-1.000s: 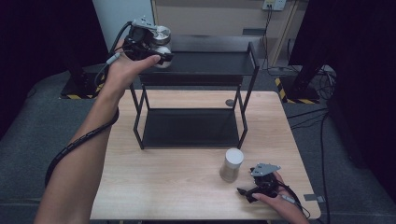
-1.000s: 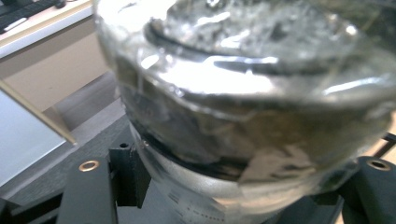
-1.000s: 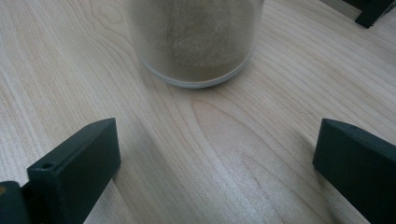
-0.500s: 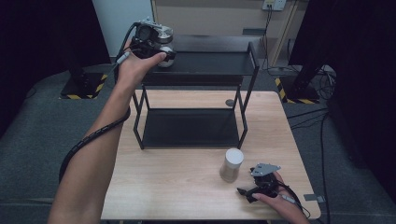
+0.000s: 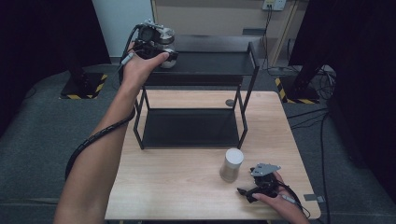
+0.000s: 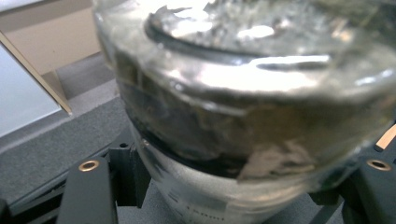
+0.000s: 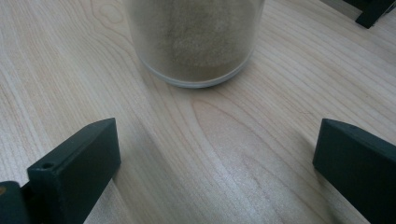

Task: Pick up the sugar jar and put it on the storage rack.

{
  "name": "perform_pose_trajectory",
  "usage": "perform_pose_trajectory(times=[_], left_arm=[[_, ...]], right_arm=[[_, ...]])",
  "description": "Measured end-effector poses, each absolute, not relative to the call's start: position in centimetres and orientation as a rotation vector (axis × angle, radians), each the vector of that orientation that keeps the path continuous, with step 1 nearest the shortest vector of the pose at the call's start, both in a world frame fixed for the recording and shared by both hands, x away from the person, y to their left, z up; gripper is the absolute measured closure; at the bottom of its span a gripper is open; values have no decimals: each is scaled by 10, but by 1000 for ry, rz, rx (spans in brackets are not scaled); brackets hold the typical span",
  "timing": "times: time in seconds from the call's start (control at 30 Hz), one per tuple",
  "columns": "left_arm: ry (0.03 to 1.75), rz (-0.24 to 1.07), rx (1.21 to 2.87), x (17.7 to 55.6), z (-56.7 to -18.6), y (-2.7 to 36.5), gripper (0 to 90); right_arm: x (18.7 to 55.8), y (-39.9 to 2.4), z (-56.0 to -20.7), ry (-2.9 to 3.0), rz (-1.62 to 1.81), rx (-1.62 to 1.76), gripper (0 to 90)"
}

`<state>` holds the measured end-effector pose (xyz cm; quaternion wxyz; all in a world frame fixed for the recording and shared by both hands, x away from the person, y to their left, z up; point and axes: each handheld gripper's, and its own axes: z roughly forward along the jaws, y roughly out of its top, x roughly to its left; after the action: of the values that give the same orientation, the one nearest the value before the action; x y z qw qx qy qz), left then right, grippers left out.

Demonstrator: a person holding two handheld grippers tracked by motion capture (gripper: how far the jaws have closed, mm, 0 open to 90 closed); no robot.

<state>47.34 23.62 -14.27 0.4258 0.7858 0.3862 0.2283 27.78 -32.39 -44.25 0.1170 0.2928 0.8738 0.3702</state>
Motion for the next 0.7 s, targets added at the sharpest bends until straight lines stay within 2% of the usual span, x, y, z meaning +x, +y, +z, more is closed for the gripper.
perform_pose_trajectory(times=[0.4,0.6,0.7], left_arm=[[991,563,1949,473,-143,236,300],[1008,571,1918,464,-142,238,150],[1009,589,1904,456,-140,238,120]], right_arm=[[278,-324,-442,2559,1081,859,12],[278,-324,-442,2558,1082,855,12],[278,-324,-442,2558,1081,855,12]])
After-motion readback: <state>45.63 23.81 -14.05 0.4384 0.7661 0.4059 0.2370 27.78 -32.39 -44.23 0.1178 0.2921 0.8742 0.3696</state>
